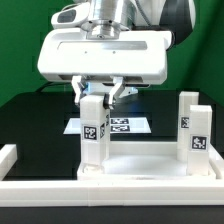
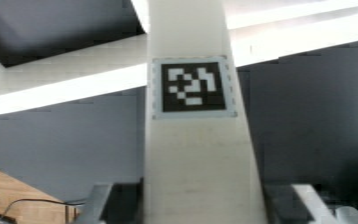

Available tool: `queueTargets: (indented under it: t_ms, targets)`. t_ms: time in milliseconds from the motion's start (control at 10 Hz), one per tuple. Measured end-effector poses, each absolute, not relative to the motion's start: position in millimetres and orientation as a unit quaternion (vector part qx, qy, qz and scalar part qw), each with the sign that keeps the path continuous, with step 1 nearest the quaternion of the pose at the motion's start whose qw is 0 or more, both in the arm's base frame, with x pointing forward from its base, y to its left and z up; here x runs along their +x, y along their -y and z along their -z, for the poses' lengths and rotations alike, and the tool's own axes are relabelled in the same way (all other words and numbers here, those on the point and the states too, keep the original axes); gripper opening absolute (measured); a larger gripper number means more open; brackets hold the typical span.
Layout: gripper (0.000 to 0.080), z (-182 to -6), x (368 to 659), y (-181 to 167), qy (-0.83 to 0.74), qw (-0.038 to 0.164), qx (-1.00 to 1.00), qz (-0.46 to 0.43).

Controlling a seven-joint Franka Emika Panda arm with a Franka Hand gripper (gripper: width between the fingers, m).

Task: Assemble desk

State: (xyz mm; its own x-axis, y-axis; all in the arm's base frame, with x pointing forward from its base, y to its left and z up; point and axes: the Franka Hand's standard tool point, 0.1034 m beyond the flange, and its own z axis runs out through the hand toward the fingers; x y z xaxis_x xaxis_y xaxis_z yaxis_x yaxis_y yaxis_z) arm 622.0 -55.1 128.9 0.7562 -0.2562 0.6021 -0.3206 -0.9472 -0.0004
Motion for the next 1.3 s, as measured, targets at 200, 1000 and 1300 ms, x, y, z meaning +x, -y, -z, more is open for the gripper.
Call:
queueTargets:
  t_ms: [200,1000,1300]
  targets:
    - [0.0291,-128.7,625.5,53.2,0.151,0.054,0.933,-0.322]
    - [0.0641,-127.1,626.6,53.4,0.147,0.06,0.93,-0.333]
    - [0.0648,-127.0,626.5,53.4,0.147,0.06,0.93,-0.332]
